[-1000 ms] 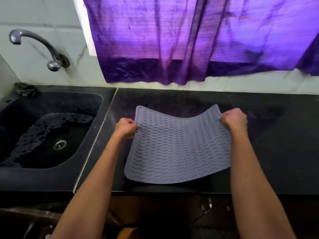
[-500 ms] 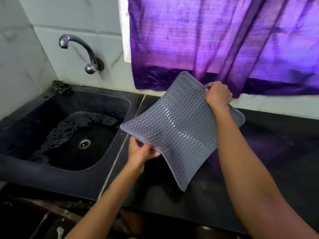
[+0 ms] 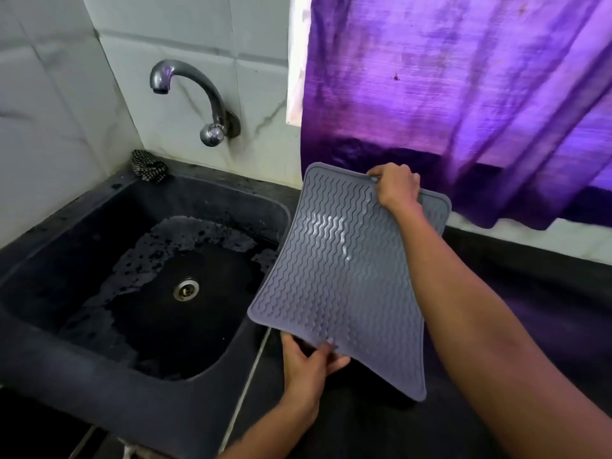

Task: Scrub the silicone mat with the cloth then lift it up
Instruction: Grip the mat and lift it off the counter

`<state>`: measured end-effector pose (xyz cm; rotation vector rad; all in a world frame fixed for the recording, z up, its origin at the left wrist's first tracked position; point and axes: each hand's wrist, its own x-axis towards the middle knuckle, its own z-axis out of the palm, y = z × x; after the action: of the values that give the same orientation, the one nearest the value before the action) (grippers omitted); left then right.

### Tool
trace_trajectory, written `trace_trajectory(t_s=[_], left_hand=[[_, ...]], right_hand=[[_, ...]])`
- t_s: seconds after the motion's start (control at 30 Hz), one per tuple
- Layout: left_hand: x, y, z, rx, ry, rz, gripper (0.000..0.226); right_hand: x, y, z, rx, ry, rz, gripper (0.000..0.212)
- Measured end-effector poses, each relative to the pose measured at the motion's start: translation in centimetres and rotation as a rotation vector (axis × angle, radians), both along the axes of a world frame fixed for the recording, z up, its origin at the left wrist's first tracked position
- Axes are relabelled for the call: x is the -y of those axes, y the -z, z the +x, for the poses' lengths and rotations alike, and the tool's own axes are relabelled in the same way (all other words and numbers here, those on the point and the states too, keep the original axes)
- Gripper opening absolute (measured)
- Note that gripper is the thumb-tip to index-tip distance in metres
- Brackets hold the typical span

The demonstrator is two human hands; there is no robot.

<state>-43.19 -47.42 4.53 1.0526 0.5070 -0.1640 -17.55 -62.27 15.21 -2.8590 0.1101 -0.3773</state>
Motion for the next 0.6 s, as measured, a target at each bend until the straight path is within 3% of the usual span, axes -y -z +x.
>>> trace_trajectory(t_s=[0.23, 0.37, 0.47, 0.6], left_hand=[[-0.6, 1.7, 0.5, -0.152, -0.021, -0.082, 0.081], [-0.8, 1.4, 0.5, -0.310, 0.000, -0.171, 0.059], [-1.5, 0.6, 0.0, -0.440, 0.008, -0.221, 0.057], [-2.7, -1.6, -0.7, -0.520, 0.160, -0.247, 0.037]], right_hand=[[-0.1, 4.0, 4.3, -0.060, -0.002, 0.018, 0.037], [0.3, 6.7, 5.2, -0.118, 0.028, 0.037, 0.038], [0.8, 8.0, 5.0, -0.128, 0.039, 0.046, 0.041], [1.4, 8.8, 3.7, -0.059, 0.025, 0.030, 0.043]])
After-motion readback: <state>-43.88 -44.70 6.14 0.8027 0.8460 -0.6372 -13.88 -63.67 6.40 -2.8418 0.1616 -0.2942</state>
